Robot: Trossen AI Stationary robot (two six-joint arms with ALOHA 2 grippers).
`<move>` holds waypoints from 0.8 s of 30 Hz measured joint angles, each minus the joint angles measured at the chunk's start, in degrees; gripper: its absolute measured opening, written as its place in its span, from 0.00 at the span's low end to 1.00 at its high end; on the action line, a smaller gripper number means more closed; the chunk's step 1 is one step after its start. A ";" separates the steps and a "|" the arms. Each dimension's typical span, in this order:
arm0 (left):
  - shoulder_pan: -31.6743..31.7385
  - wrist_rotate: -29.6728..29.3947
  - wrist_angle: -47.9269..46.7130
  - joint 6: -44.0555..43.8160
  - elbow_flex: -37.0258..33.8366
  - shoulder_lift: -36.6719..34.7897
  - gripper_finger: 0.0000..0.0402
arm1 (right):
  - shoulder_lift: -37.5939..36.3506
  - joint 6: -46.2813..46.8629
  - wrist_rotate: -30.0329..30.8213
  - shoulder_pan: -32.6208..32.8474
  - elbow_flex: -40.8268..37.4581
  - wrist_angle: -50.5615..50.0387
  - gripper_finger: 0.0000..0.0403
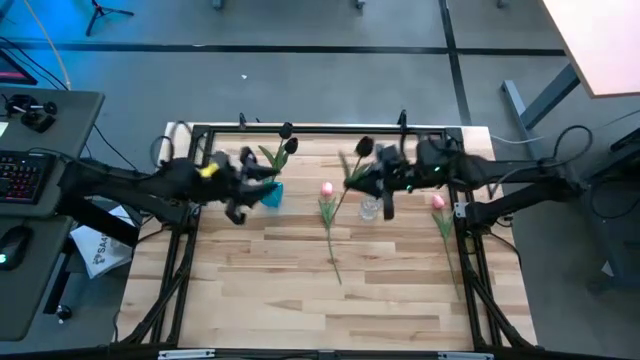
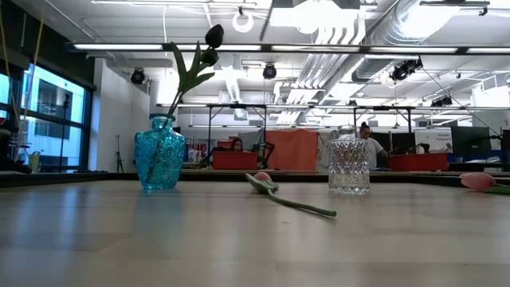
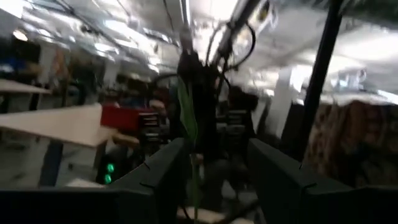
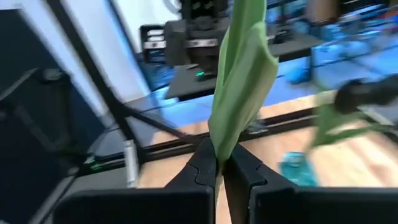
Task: Sort flowers into vase by color
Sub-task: Move the black flower from the transparent vase to the blue vase
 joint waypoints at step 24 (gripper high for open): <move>-7.47 -6.74 -23.34 -7.80 23.69 23.75 0.50 | 6.67 -1.76 3.37 7.10 0.00 9.24 0.00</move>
